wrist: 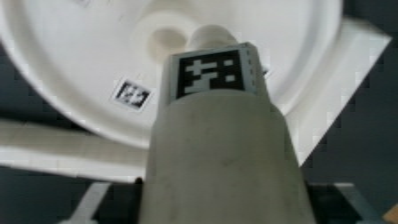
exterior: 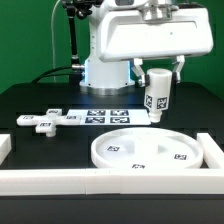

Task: Assemble round table

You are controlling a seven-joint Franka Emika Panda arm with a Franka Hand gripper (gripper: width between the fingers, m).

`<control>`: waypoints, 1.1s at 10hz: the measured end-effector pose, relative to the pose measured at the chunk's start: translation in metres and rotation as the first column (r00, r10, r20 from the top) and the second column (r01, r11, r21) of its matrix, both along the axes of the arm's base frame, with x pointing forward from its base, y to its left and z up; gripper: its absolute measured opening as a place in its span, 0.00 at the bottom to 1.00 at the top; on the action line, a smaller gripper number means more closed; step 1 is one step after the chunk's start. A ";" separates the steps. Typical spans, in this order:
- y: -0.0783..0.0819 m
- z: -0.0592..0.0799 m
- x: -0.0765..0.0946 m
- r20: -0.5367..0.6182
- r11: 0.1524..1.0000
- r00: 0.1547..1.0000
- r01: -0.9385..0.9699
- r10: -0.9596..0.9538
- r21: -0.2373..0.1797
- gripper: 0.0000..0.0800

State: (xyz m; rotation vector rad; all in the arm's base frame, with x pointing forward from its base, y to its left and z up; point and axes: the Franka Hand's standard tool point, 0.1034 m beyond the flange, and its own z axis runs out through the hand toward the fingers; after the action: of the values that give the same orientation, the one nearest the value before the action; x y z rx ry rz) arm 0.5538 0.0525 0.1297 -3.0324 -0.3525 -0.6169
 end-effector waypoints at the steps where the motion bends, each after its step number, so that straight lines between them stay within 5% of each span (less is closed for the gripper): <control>1: -0.006 0.000 0.006 0.057 1.000 0.998 -0.003 0.004 -0.014 0.51; 11: -0.008 -0.029 0.002 0.026 1.000 1.000 -0.005 0.005 -0.021 0.51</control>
Offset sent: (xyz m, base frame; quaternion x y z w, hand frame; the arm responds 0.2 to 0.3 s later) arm 0.0000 0.0000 0.0000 0.0000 0.0000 0.0000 1.0000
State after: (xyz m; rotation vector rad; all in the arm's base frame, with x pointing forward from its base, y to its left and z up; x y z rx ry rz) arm 0.5559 0.0446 0.1011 -3.0446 -0.3696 -0.6573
